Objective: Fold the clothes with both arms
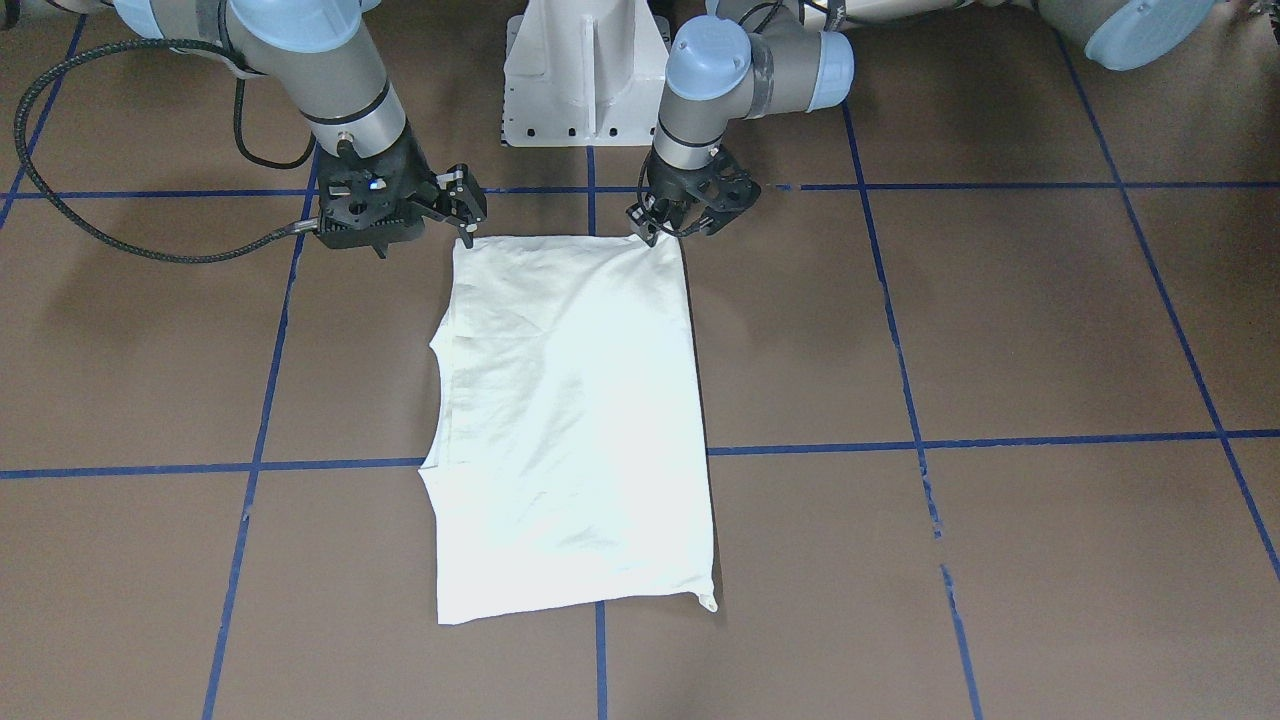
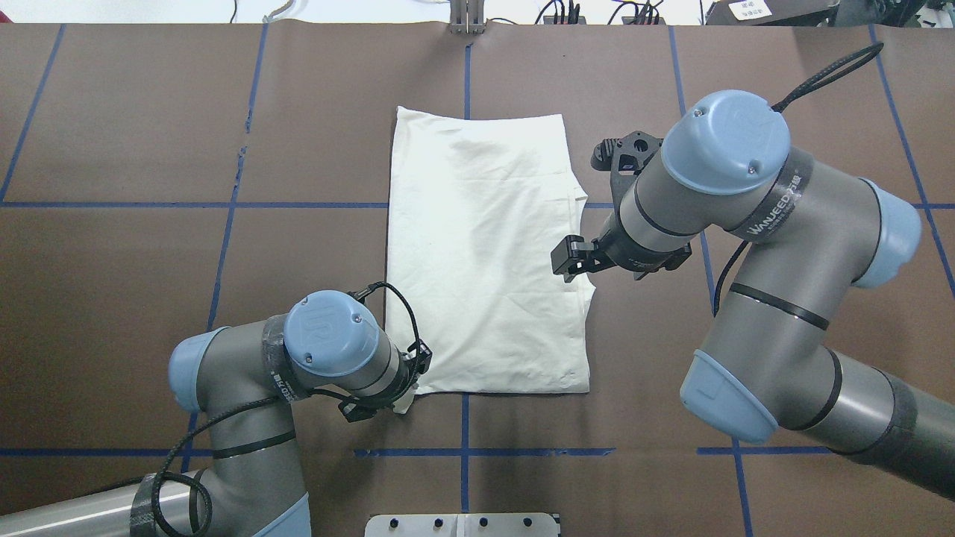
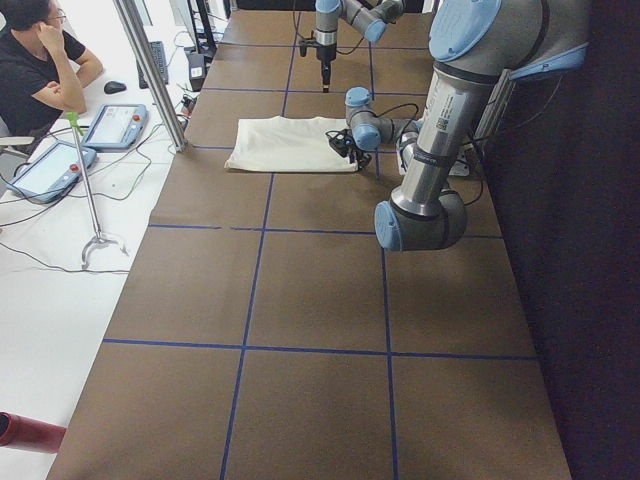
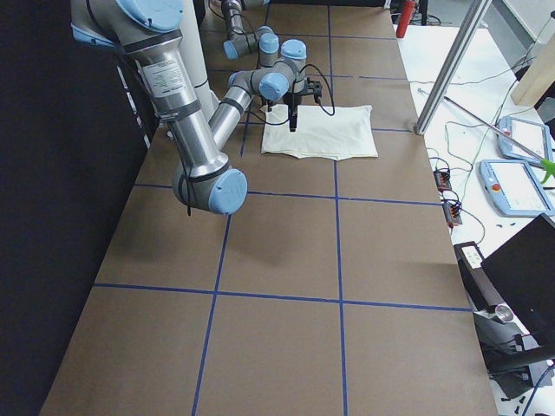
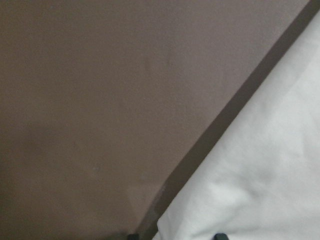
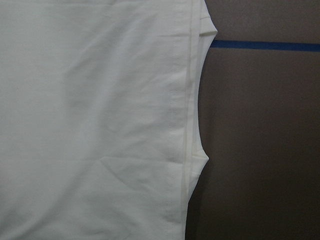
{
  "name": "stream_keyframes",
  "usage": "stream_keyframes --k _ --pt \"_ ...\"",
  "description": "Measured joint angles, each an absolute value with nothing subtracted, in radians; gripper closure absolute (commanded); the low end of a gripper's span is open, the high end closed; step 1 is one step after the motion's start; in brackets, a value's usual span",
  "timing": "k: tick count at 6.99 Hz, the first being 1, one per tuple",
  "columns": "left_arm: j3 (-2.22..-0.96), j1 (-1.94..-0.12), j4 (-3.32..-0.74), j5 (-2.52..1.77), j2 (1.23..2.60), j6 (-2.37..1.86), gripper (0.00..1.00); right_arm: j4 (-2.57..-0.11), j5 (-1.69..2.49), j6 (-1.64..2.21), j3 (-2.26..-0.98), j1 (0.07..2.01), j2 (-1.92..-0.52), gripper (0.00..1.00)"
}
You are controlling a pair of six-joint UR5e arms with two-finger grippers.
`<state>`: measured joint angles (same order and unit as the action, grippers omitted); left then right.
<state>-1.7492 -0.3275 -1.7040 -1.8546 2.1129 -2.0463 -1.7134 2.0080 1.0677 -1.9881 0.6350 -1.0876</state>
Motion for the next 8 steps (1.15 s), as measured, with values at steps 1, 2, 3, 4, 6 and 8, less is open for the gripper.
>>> stream_keyframes --k 1,2,3,4,6,8 --pt "-1.75 -0.327 -1.703 -1.855 2.113 -2.046 1.0 -1.713 2.008 1.068 -1.988 0.635 -1.088 0.0" --pt "-1.752 -0.327 -1.703 -1.855 2.112 -2.044 1.0 -1.713 2.008 1.068 -1.988 0.635 -1.089 0.0" --pt "-1.766 -0.328 -1.702 -1.855 2.11 -2.037 1.0 -1.713 2.008 1.068 -1.988 0.635 -1.089 0.0" --pt "-1.797 -0.33 -1.683 -1.855 2.107 -2.021 1.0 -1.713 2.008 1.073 -1.988 0.635 -1.089 0.0" --pt "-1.876 -0.33 -1.611 -1.857 2.107 -1.952 1.0 -1.699 1.997 1.224 -1.988 0.601 -1.09 0.0" --pt "-1.897 -0.328 -1.596 -1.858 2.11 -1.929 1.0 -1.6 1.893 1.51 -1.975 0.487 -1.106 0.0"
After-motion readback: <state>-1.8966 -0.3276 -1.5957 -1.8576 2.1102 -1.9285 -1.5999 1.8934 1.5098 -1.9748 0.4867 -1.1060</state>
